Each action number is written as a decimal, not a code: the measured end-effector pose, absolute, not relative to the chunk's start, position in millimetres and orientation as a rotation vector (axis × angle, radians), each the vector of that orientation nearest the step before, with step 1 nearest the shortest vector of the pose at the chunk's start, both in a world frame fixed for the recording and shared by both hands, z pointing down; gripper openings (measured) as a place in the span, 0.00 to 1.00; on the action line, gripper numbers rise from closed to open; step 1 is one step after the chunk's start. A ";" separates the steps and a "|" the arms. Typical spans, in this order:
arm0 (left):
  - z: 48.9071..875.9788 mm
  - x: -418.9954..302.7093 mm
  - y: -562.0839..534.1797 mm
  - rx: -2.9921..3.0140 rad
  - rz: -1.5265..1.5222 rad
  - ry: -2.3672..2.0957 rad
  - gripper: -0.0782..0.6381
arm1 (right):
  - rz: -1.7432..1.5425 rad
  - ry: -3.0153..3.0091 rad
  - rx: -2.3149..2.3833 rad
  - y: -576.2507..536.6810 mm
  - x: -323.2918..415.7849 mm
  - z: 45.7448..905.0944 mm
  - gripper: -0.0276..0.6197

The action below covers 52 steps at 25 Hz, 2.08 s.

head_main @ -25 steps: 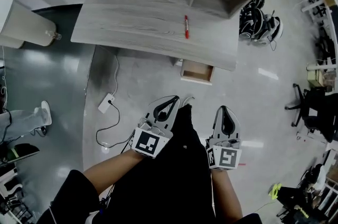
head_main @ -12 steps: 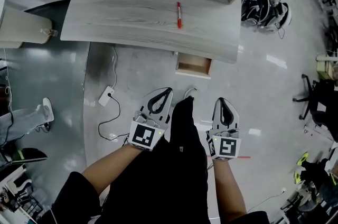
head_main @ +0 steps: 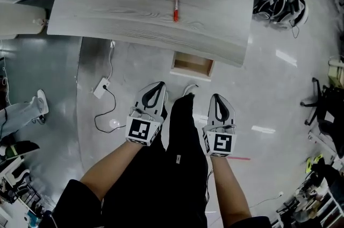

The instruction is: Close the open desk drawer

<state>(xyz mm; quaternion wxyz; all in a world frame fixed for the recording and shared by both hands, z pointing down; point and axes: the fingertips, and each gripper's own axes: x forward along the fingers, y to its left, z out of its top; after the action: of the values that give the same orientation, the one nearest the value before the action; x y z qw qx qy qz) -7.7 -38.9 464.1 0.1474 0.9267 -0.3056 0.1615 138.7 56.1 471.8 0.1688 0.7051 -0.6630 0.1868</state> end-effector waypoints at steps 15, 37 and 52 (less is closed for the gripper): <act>569.1 -10.7 -74.6 2.581 0.614 -0.926 0.13 | 0.612 -1.831 1.858 45.1 167.9 585.3 0.07; 692.2 12.0 -35.7 2.612 0.947 -0.609 0.29 | 0.762 -1.882 1.618 61.6 156.1 692.6 0.24; 701.5 16.4 -38.5 2.641 0.958 -0.546 0.29 | 0.835 -1.876 1.708 52.4 162.0 702.5 0.24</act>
<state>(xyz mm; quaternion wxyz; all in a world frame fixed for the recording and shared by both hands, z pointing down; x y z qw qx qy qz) 16.4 -38.5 701.5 0.1393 0.9138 -0.1891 0.3314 162.0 52.4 702.5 0.2333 0.6219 -0.6830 0.3039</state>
